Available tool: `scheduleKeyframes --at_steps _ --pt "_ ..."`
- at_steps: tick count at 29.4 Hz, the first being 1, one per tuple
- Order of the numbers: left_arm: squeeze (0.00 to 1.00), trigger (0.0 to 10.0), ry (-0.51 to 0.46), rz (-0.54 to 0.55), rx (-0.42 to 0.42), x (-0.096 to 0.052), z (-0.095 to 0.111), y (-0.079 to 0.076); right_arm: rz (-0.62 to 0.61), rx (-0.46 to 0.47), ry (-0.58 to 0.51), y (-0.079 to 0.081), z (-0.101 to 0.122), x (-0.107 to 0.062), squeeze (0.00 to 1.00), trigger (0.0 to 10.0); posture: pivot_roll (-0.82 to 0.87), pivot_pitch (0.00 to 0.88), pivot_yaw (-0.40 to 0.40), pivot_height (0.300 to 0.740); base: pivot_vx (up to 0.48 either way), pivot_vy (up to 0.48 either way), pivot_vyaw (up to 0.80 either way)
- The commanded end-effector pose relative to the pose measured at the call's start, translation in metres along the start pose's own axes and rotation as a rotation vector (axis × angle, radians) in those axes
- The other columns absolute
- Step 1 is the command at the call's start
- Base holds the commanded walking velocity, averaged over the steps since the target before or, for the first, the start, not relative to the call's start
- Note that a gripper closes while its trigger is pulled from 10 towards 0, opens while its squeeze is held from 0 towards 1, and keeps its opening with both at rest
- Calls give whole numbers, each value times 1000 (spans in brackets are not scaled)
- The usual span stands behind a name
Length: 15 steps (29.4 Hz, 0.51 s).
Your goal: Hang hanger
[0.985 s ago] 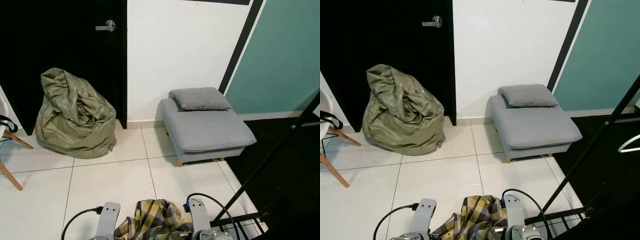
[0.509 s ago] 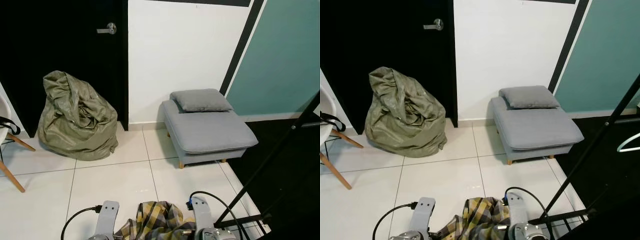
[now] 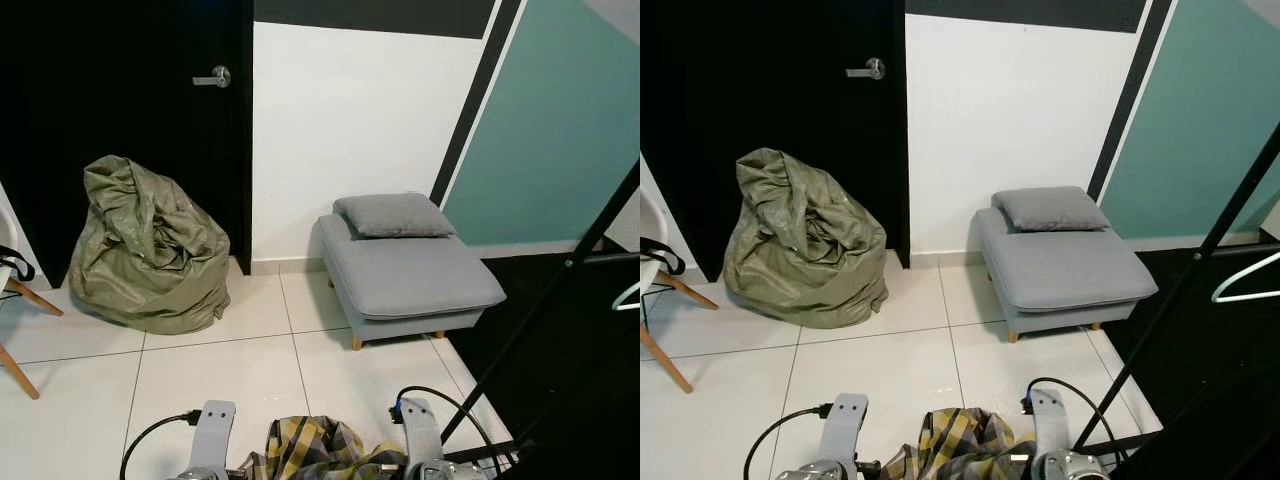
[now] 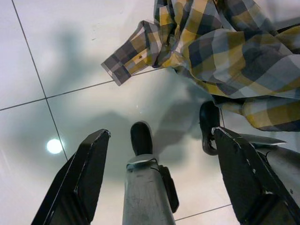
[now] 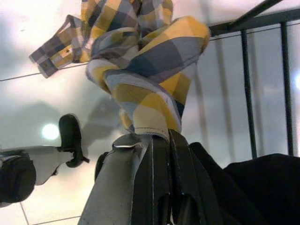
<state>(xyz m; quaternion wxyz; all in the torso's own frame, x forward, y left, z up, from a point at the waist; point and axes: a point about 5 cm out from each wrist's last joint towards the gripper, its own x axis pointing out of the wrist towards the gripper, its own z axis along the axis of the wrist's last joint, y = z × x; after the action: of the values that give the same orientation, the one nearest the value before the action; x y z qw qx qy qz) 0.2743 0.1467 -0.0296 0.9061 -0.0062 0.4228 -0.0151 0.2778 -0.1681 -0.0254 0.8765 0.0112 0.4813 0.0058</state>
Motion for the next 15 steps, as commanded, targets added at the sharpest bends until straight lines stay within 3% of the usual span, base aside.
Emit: scheduleKeyframes --at_steps 1,15 --pt "0 10000 21 -8 -16 0 -5 -5 -2 -12 5 0 0 0 0 10000 53 103 -76 740 0 0 0" --pt "0 10000 12 -18 1 1 -3 -8 0 -1 -4 -2 1 0 0 10000 45 105 -64 740 0 0 0"
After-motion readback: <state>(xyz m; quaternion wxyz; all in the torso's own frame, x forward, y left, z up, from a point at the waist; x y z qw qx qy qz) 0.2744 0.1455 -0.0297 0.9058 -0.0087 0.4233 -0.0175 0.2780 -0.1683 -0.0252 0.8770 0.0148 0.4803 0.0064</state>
